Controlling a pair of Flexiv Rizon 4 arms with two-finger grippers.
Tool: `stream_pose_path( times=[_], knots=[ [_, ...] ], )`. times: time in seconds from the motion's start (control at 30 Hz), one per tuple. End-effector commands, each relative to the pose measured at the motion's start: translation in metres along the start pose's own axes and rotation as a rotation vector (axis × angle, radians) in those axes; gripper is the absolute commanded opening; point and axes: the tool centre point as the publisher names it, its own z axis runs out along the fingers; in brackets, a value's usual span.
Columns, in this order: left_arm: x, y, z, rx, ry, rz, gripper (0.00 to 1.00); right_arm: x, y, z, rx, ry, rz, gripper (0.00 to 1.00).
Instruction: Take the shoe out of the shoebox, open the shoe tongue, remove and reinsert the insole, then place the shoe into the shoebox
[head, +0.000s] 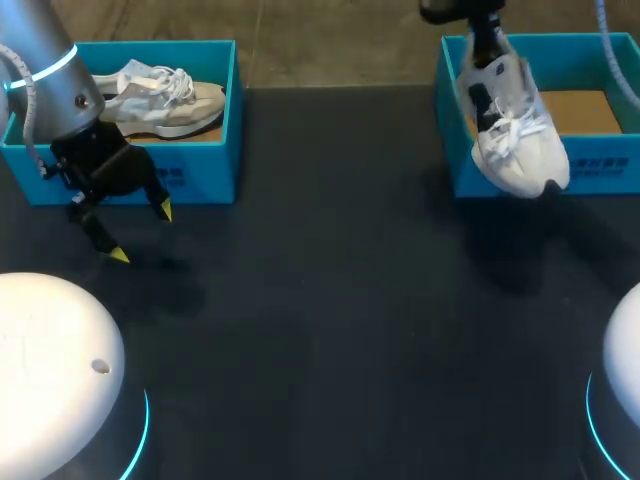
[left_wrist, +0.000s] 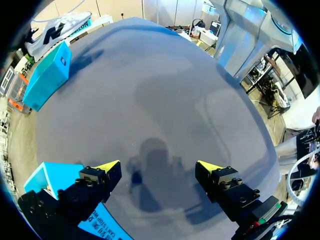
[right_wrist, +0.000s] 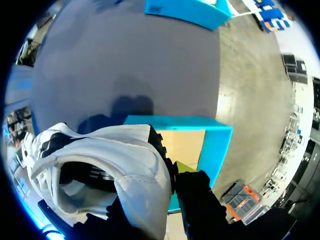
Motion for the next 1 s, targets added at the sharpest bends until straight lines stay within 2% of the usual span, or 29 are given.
stream_pose_path(
  times=[0.03, 0.57, 0.73, 1.0],
  knots=[
    [0.001, 0.000, 0.000, -0.001, -0.002, 0.001, 1.00, -0.009, -0.003, 0.001, -0.008, 0.024, -0.002, 0.00],
    [0.001, 0.000, 0.000, -0.001, -0.002, 0.001, 1.00, -0.009, -0.003, 0.001, -0.008, 0.024, -0.002, 0.00],
    [0.001, 0.000, 0.000, -0.001, -0.002, 0.001, 1.00, -0.029, -0.025, 0.009, 0.033, 0.019, -0.072, 0.00],
    [0.001, 0.000, 0.000, -0.001, -0.002, 0.001, 1.00, -0.059, -0.062, 0.022, 0.004, 0.010, -0.063, 0.00]
  ],
)
